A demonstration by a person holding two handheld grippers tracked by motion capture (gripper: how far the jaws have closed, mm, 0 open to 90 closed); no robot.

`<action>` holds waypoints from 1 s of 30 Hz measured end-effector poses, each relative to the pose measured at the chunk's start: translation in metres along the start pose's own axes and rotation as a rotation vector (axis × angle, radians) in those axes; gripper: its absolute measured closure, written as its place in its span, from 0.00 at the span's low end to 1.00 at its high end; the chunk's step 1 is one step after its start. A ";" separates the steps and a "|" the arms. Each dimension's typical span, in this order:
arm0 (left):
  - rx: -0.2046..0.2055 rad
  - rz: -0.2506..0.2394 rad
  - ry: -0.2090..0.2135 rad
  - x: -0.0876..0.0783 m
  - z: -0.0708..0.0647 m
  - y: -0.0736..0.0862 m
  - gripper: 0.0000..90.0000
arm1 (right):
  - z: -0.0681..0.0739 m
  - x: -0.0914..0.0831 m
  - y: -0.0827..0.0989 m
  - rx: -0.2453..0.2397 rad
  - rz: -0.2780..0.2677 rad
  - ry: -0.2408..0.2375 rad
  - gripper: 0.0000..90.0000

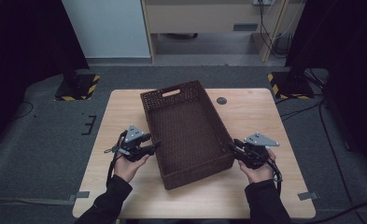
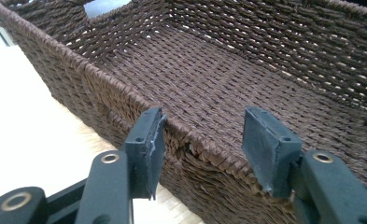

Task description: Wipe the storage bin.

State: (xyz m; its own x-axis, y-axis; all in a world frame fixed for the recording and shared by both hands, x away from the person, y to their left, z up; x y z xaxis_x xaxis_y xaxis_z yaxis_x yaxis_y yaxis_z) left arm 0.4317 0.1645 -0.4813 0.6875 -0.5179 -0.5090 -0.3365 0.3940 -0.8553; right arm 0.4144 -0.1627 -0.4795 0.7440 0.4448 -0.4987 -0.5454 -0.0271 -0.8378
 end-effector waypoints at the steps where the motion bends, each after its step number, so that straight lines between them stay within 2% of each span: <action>1: 0.000 -0.003 0.000 0.000 0.000 0.001 0.53 | -0.001 0.000 0.002 -0.004 0.010 0.004 0.82; 5: 0.008 -0.017 0.022 -0.003 -0.002 -0.002 0.52 | -0.007 0.004 0.000 0.013 0.013 -0.001 0.87; 8: 0.006 -0.039 0.031 -0.007 -0.003 -0.007 0.50 | -0.014 0.009 -0.004 0.003 0.005 0.030 0.88; 11: 0.012 -0.049 0.027 -0.011 -0.002 -0.010 0.50 | -0.025 0.013 -0.008 0.017 -0.012 0.062 0.85; 15: 0.010 -0.047 0.016 -0.014 0.003 -0.008 0.49 | -0.025 0.008 -0.009 0.022 -0.031 0.056 0.79; 17: -0.007 -0.049 0.003 -0.017 0.008 -0.005 0.48 | -0.023 0.004 -0.008 0.018 -0.026 0.051 0.81; 20: -0.016 -0.045 -0.015 -0.019 0.015 -0.002 0.48 | -0.023 0.004 -0.008 0.019 -0.022 0.067 0.85; 23: -0.028 -0.047 -0.032 -0.020 0.022 -0.001 0.47 | -0.027 0.008 -0.009 0.036 -0.018 0.062 0.85; 30: -0.036 -0.025 -0.078 -0.022 0.035 0.005 0.48 | -0.042 0.016 -0.016 0.031 -0.031 0.097 0.84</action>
State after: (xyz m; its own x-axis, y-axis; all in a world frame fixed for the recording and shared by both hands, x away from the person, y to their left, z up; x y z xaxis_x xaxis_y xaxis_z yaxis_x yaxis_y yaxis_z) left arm 0.4372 0.2047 -0.4711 0.7433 -0.4662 -0.4798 -0.3408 0.3532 -0.8713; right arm 0.4513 -0.1928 -0.4829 0.7939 0.3557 -0.4932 -0.5320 0.0134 -0.8467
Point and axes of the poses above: each handheld gripper's, and its own axes: x roughly forward along the jaws, y roughly out of its underside, z roughly to its left, the point moved 7 cm from there along x, roughly forward along the jaws, and after that the axes turned 11 degrees about x, right-handed, at the moved point
